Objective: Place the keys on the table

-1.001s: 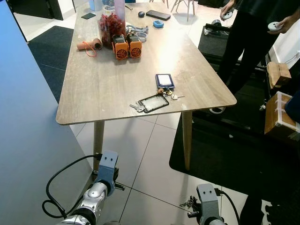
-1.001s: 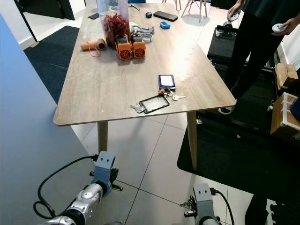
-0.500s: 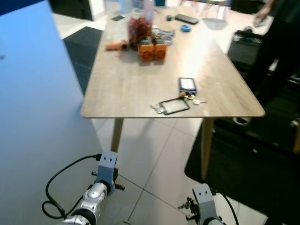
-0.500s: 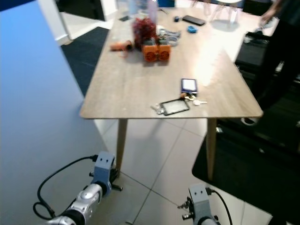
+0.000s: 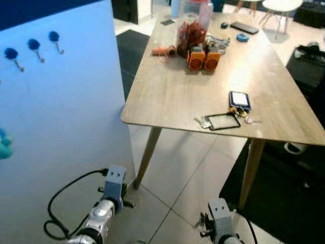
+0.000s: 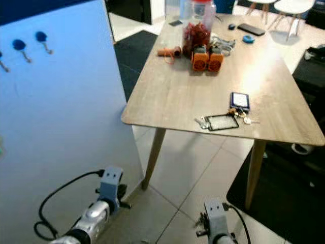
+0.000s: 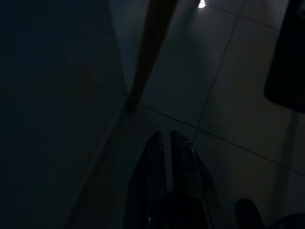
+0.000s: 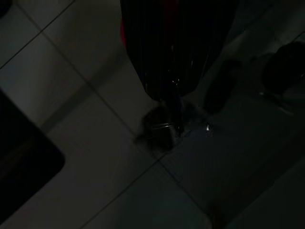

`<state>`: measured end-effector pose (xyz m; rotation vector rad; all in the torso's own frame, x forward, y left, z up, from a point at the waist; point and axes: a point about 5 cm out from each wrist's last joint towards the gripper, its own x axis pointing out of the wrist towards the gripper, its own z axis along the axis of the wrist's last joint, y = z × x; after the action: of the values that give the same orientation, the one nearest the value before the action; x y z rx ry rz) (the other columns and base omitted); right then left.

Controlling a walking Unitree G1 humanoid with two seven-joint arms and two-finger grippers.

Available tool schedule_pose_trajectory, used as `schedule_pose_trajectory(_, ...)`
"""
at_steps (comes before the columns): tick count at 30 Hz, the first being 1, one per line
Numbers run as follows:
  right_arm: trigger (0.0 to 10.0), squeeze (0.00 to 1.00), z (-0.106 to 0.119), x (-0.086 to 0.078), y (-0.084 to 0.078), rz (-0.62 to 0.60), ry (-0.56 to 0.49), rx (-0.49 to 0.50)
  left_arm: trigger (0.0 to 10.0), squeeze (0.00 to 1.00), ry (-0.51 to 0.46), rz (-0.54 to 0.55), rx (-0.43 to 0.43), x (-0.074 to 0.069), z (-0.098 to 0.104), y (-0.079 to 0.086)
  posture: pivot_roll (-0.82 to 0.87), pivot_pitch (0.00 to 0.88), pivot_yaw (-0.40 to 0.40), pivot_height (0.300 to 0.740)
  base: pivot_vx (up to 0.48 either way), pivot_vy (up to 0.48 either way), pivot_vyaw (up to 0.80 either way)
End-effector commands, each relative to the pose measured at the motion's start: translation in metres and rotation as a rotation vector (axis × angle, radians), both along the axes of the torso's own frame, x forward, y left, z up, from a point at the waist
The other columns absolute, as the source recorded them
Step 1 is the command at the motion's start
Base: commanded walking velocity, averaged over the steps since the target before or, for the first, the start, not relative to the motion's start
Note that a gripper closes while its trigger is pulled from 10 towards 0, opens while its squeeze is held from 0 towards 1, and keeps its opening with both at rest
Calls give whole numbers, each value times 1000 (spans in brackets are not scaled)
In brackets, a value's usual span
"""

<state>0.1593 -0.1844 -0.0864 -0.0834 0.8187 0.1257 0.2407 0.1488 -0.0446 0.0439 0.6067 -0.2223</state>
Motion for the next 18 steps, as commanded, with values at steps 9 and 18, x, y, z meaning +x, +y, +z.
schedule_pose_trajectory(9,10000,0,-3,-6,-1,-15,31,4,10000,0,-2,6,-41,-1,0,0,20,47,-3,740,0,0,0)
schedule_pose_trajectory(18,10000,0,-3,-6,-1,-14,36,9,10000,0,0,10,-61,-2,0,1,20,51,-5,740,166,0,0)
